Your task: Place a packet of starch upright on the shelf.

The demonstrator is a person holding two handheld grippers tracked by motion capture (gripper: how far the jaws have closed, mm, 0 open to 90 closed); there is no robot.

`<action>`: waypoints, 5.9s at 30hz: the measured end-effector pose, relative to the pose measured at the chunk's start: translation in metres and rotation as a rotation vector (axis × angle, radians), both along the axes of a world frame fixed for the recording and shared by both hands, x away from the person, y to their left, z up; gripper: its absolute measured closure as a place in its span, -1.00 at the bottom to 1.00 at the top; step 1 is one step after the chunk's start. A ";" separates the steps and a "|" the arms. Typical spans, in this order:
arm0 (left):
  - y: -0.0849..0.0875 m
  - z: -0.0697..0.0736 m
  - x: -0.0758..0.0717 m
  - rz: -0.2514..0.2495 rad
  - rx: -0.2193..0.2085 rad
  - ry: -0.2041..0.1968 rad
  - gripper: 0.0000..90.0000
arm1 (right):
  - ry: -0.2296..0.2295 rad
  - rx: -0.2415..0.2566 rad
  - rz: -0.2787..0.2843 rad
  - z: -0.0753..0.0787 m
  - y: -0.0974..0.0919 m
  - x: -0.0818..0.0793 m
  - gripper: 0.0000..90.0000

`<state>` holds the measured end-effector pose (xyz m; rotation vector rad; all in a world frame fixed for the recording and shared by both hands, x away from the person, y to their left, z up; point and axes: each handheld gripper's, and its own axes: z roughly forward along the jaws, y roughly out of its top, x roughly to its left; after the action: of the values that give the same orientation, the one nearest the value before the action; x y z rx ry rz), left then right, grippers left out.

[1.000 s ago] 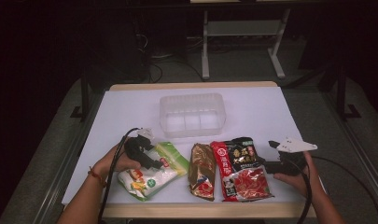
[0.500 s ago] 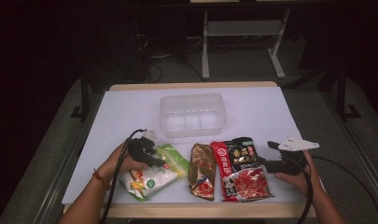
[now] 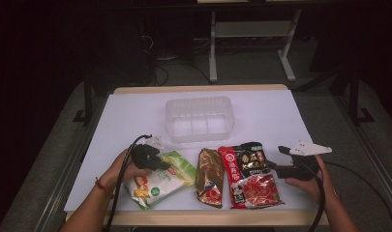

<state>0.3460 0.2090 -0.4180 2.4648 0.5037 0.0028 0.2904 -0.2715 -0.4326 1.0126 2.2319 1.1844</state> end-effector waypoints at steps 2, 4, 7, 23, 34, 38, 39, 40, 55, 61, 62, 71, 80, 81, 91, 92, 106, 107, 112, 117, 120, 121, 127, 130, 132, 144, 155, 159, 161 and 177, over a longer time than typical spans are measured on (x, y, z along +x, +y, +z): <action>0.007 0.006 -0.003 0.030 -0.033 -0.019 0.97 | -0.006 0.004 -0.005 0.001 -0.002 0.000 -0.41; 0.011 0.009 -0.004 0.038 -0.050 -0.025 0.97 | -0.006 0.007 -0.008 0.001 -0.002 0.000 -0.41; 0.022 0.020 -0.010 0.073 -0.110 -0.052 0.97 | -0.013 0.009 -0.018 0.002 -0.003 0.001 -0.41; 0.052 0.071 -0.044 0.198 -0.383 -0.217 0.98 | -0.014 0.009 -0.012 0.002 0.000 0.007 -0.41; 0.051 0.076 -0.049 0.231 -0.463 -0.242 0.98 | -0.015 0.014 -0.023 0.002 -0.002 0.010 -0.41; 0.051 0.077 -0.049 0.218 -0.497 -0.227 0.98 | -0.013 0.013 -0.027 0.001 -0.003 0.011 -0.41; 0.051 0.078 -0.049 0.223 -0.502 -0.231 0.99 | -0.013 0.012 -0.028 0.001 -0.003 0.012 -0.41; 0.052 0.078 -0.050 0.237 -0.514 -0.234 0.99 | -0.013 0.012 -0.028 0.001 -0.003 0.012 -0.41; 0.054 0.088 -0.057 0.300 -0.615 -0.239 0.98 | -0.018 0.024 -0.039 0.002 -0.004 0.014 -0.42; 0.056 0.090 -0.058 0.324 -0.637 -0.253 0.98 | -0.019 0.018 -0.043 0.001 -0.003 0.015 -0.42; 0.057 0.091 -0.058 0.326 -0.635 -0.260 0.98 | -0.019 0.018 -0.043 0.001 -0.003 0.015 -0.42; 0.058 0.092 -0.059 0.336 -0.651 -0.269 0.98 | -0.022 0.012 -0.039 0.001 -0.001 0.016 -0.42; 0.052 0.099 -0.054 0.383 -0.703 -0.276 0.98 | -0.021 0.010 -0.034 0.001 0.002 0.018 -0.42; 0.051 0.101 -0.053 0.394 -0.711 -0.277 0.98 | -0.019 0.012 -0.033 0.001 0.003 0.018 -0.42; 0.029 0.111 -0.020 0.510 -0.739 -0.289 0.98 | -0.022 0.010 -0.028 0.002 0.003 0.015 -0.42; 0.028 0.112 -0.016 0.528 -0.744 -0.282 0.98 | -0.022 0.010 -0.028 0.002 0.003 0.015 -0.42; -0.011 0.113 0.045 0.757 -0.740 -0.280 0.98 | -0.014 -0.008 -0.042 -0.001 -0.003 0.009 -0.42; -0.014 0.113 0.047 0.766 -0.734 -0.291 0.98 | -0.014 -0.011 -0.043 -0.001 -0.004 0.008 -0.42; -0.029 0.112 0.060 0.816 -0.710 -0.328 0.98 | -0.013 -0.014 -0.046 -0.002 -0.005 0.006 -0.42; -0.035 0.116 0.068 0.880 -0.685 -0.367 0.98 | -0.012 -0.018 -0.041 -0.002 -0.005 0.006 -0.42; -0.035 0.118 0.071 0.932 -0.678 -0.402 0.98 | -0.010 -0.020 -0.038 -0.003 -0.004 0.006 -0.42; -0.036 0.118 0.072 0.956 -0.680 -0.409 0.98 | -0.011 -0.020 -0.037 -0.003 -0.003 0.007 -0.42; -0.045 0.112 0.081 1.047 -0.656 -0.435 0.98 | -0.010 -0.029 -0.025 -0.003 -0.001 0.008 -0.42; -0.052 0.107 0.086 1.066 -0.681 -0.432 0.98 | -0.006 -0.029 -0.024 -0.004 0.000 0.007 -0.42; -0.055 0.106 0.090 1.070 -0.689 -0.421 0.98 | -0.007 -0.032 -0.020 -0.003 0.001 0.007 -0.42; -0.068 0.084 0.094 1.009 -0.732 -0.389 0.96 | -0.002 -0.039 -0.012 -0.006 0.001 0.008 -0.42; -0.057 0.061 0.088 0.859 -0.660 -0.369 0.82 | 0.000 -0.052 -0.005 -0.007 0.003 0.008 -0.42; -0.049 0.065 0.089 0.769 -0.568 -0.369 0.77 | -0.002 -0.053 -0.008 -0.006 0.003 0.007 -0.42; -0.044 0.063 0.092 0.713 -0.491 -0.339 0.74 | -0.001 -0.053 -0.009 -0.006 0.003 0.007 -0.42; -0.036 0.040 0.085 0.483 -0.327 -0.380 0.99 | 0.010 -0.073 -0.003 -0.008 0.005 0.007 -0.42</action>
<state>0.4308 0.1733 -0.3781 1.9119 0.8379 0.5311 0.2970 -0.2662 -0.4405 0.9951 2.2630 1.0899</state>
